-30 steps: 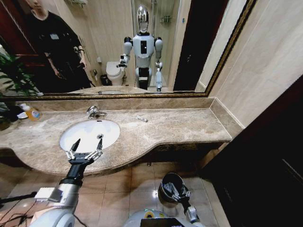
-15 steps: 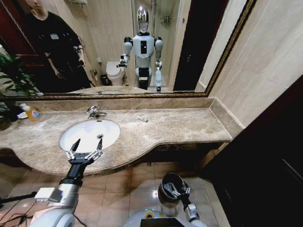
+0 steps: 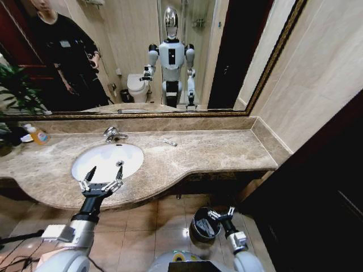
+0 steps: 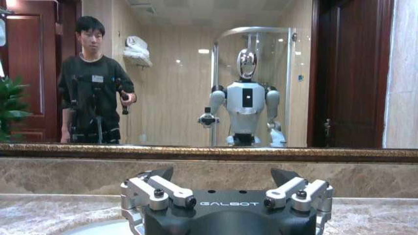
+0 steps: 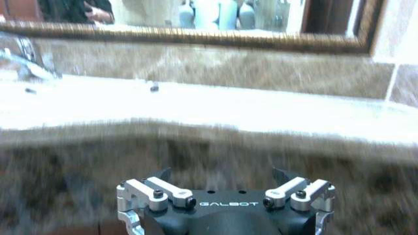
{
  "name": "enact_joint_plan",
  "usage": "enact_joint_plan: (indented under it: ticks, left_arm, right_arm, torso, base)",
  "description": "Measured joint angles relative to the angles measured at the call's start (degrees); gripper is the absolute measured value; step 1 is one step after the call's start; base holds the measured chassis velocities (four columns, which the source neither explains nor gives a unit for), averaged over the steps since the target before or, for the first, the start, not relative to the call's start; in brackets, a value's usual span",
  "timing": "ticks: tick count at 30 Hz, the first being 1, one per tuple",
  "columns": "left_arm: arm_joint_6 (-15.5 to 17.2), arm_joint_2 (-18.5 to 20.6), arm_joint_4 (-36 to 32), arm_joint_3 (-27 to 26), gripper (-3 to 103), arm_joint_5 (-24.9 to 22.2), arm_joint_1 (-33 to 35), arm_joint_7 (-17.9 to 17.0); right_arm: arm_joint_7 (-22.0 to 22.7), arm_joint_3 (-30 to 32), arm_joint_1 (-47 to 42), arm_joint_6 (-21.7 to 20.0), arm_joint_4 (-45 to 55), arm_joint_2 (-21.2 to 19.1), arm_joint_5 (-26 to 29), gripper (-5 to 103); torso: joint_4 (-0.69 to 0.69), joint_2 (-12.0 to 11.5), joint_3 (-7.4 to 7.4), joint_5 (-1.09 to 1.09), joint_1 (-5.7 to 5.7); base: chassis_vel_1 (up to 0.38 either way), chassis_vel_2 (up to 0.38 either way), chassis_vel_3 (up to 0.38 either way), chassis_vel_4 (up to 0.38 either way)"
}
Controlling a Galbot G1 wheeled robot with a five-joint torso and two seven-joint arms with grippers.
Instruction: Pick up the trash from the sink and place it in the trash bin.
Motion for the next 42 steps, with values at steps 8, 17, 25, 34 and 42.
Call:
enact_joint_plan:
  ticks: [8, 17, 25, 34, 42]
  left_arm:
    - [0.0, 0.0, 0.0, 0.0, 100, 0.0, 0.0, 0.0]
    - [0.0, 0.0, 0.0, 0.0, 100, 0.0, 0.0, 0.0]
    - [0.0, 0.0, 0.0, 0.0, 100, 0.0, 0.0, 0.0]
    - [0.0, 0.0, 0.0, 0.0, 100, 0.0, 0.0, 0.0]
    - [0.0, 0.0, 0.0, 0.0, 100, 0.0, 0.0, 0.0]
  right_arm:
    - [-0.65, -3.14, 10.81, -7.37, 1.36, -6.61, 5.36, 100]
    - [-8.5, -6.79, 25.41, -15.49, -3.33, -12.83, 13.86, 100]
    - [-11.88, -14.24, 39.96, -18.27, -13.74, -13.99, 17.68, 100]
    - [-10.99, -22.46, 53.64, -22.18, -22.73, -11.33, 19.64, 100]
    - [-10.44, -27.24, 59.88, -22.71, -29.25, -8.3, 19.99, 100]
  torso:
    - [0.01, 0.0, 0.0, 0.01, 0.0]
    - [0.01, 0.0, 0.01, 0.01, 0.0]
    - [0.01, -0.01, 0.01, 0.01, 0.01]
    - [0.01, -0.01, 0.01, 0.0, 0.01]
    - [0.01, -0.01, 0.01, 0.0, 0.01]
  base:
    - [0.0, 0.0, 0.0, 0.0]
    - [0.0, 0.0, 0.0, 0.0]
    - [0.0, 0.0, 0.0, 0.0]
    - [0.0, 0.0, 0.0, 0.0]
    - [0.0, 0.0, 0.0, 0.0]
